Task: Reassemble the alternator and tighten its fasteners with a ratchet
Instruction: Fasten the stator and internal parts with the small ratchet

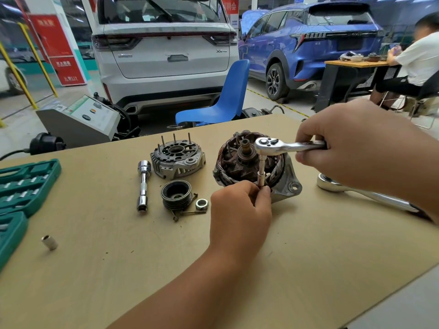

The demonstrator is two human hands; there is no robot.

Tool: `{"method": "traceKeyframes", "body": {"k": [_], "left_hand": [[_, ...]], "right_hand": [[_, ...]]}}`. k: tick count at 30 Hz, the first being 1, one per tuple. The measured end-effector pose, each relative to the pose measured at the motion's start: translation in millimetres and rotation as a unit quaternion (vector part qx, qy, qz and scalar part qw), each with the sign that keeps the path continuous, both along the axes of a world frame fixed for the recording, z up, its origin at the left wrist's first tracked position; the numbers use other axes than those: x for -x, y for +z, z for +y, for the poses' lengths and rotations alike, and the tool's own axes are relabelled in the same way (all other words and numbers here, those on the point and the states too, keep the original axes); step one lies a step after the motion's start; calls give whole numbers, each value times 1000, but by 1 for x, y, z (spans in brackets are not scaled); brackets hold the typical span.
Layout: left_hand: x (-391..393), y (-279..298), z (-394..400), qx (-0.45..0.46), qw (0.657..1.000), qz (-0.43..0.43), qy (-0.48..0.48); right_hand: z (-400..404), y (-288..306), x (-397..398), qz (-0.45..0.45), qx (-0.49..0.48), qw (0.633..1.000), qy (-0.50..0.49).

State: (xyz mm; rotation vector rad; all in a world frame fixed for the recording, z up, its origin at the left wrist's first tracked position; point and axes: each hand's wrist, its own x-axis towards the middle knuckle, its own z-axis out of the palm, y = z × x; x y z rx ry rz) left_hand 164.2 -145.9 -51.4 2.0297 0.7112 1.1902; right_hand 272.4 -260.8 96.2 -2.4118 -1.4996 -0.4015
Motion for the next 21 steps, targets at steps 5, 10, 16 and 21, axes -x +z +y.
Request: {"method": "traceKeyframes", "body": {"k": [5,10,16,21], "left_hand": [[2,2,-2,-17,1000,7,2],[3,6,1,-22,1000,15,5],[2,7,1,-49,998,38,15],[2,5,2,-28,999,38,3]], "right_hand": [[2,-7,5,-81,-21,996,-20],[2,-10,11,-142,-17,989,-47],[3,-10,15,-164,-21,985,-53],[3,-9,15,-175,-19,982,-62]]}}
